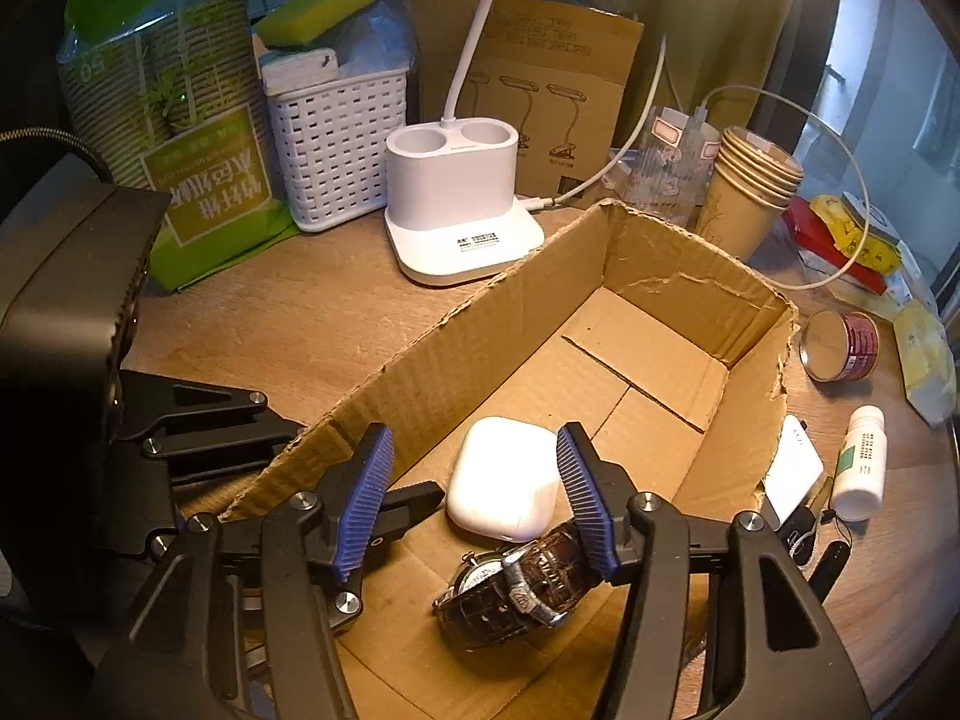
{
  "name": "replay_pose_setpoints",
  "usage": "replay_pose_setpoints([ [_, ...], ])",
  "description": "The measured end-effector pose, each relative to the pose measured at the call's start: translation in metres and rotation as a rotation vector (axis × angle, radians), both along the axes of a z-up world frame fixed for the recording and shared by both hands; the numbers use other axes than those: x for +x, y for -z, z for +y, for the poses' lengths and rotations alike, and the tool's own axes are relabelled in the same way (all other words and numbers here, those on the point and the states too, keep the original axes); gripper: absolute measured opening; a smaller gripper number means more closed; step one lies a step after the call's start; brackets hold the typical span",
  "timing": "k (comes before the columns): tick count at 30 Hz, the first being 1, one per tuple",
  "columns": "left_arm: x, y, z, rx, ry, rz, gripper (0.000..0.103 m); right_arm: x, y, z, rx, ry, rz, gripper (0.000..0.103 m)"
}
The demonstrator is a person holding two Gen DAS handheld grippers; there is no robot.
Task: Organize rigid objects
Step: 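Withdraw the right gripper from the box toward the black flashlight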
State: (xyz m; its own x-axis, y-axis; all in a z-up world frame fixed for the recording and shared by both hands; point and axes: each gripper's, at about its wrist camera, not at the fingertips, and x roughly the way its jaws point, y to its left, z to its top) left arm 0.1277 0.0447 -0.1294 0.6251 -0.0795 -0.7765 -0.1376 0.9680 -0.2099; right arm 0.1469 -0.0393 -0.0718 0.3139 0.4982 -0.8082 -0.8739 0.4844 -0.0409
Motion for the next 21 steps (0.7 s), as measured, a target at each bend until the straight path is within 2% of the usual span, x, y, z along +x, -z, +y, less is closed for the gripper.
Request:
replay_pose_setpoints([
  [7, -0.001, 0.0, -0.001, -0.003, -0.001, 0.0, 0.021, -0.002, -0.008, -0.01, 0.036, 0.035, -0.042, 0.06],
  [21, -0.001, 0.0, 0.0, -0.003, -0.001, 0.0, 0.021, -0.003, -0.036, -0.061, 0.111, 0.16, -0.153, 0.06],
])
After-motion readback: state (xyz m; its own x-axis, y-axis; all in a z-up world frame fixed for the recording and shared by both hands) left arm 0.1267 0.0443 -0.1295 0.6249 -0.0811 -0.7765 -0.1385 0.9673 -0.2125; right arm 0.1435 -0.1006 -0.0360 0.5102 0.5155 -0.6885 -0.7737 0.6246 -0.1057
